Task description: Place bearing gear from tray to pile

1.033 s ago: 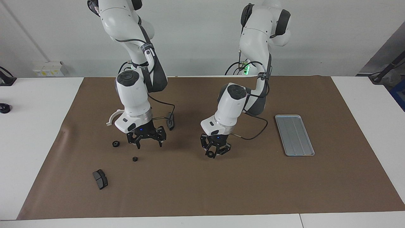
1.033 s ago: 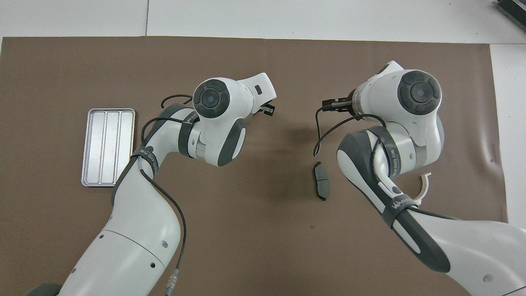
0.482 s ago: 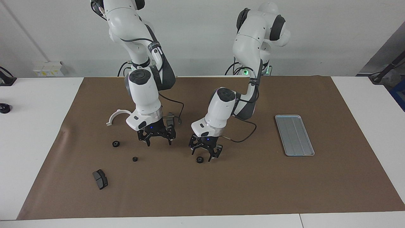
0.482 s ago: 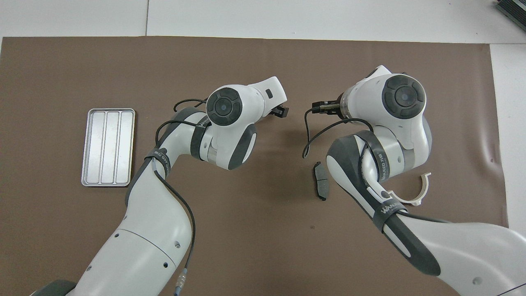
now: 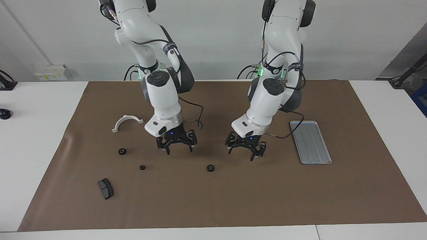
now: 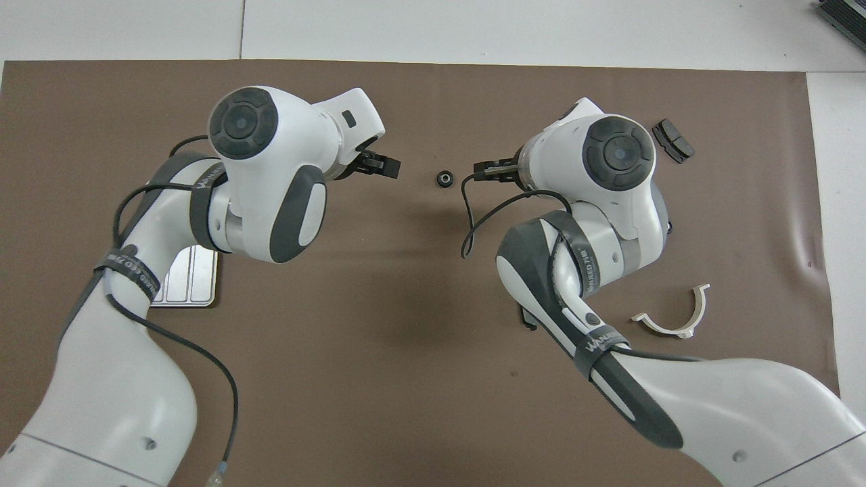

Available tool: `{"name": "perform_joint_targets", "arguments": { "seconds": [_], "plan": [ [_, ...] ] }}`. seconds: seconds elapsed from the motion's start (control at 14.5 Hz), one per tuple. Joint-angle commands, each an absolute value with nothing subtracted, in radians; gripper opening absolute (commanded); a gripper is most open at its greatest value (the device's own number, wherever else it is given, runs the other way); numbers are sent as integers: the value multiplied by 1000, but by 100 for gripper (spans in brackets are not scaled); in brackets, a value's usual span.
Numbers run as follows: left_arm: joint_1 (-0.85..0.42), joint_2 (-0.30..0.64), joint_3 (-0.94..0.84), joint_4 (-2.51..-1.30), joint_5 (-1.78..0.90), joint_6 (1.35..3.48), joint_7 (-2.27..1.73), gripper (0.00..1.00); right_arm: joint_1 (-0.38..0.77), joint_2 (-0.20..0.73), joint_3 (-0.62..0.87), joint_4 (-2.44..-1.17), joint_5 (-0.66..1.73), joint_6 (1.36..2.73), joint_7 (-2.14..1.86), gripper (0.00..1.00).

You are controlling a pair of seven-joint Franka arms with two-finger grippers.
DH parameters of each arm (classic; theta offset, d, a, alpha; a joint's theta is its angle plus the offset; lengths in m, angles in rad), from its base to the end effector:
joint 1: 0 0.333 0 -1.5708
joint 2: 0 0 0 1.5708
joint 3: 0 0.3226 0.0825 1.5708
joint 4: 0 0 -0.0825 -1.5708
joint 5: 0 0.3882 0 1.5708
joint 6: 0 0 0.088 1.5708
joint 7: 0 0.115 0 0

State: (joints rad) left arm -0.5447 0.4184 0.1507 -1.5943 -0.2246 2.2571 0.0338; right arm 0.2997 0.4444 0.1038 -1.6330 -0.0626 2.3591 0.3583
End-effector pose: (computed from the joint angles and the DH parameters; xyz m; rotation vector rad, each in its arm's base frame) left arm 0.6433 -0.2908 0.4156 2.9100 -0.4809 0.3301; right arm 0.6563 0.2685 0.3880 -3.0142 -0.1008 -0.4049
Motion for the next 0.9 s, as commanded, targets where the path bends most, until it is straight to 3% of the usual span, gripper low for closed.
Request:
{"name": "perform_joint_targets", "arguments": {
  "seconds": [0.0,0.21,0.62,0.83],
  "plan": [
    [-490,249,173,-1707,-155,2113,83,100,357,638,103,-1418,-102,2347,420,100],
    [-388,145,173,-1704,-135,1932,115,100,397,736,103,-1335,-172,2373,451,100],
    [-258,12,175,-1695,-51,1755,160,100,428,794,98,-1339,-259,2436,456,100],
    [-178,0,175,-1629,-49,1656,160,100,431,793,100,-1339,-273,2425,457,99]
  ]
}}
